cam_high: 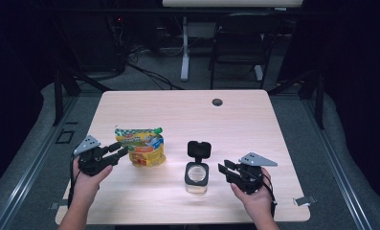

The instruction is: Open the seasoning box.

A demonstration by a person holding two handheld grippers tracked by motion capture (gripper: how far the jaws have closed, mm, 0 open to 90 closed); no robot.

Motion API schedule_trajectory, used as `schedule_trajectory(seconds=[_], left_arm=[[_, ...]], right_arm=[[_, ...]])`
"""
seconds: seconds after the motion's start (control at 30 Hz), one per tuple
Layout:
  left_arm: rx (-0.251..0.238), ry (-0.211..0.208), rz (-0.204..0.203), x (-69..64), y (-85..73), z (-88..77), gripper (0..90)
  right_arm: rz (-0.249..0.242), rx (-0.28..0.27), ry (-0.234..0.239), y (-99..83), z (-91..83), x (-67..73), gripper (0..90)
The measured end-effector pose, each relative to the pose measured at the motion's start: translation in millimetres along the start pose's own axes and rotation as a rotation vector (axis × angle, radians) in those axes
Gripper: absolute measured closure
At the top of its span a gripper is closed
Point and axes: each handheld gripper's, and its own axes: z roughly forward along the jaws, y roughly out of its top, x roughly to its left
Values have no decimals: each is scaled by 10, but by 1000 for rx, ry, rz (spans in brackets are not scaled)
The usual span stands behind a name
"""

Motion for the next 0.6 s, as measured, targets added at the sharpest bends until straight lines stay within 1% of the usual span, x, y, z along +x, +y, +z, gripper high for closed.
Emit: schedule_trajectory(seconds=[0.1,0.3,0.33,0.37,0.4,0.6], left_arm=[[6,-1,-10,6,4,-23,624],[7,0,-10,4,6,-41,661],[0,1,-15,3,3,-40,673],[6,-5,-21,6,6,-50,696],[4,-6,-26,7,6,-54,700],[-10,-7,-18,13,18,-98,736]], right_arm=[[6,-3,3,-2,3,-8,672],[12,2,5,-16,0,-18,672],[12,3,4,-17,0,-19,672],[13,3,5,-19,0,-20,672],[13,3,7,-21,2,-20,672],[18,6,5,-35,15,-28,674]])
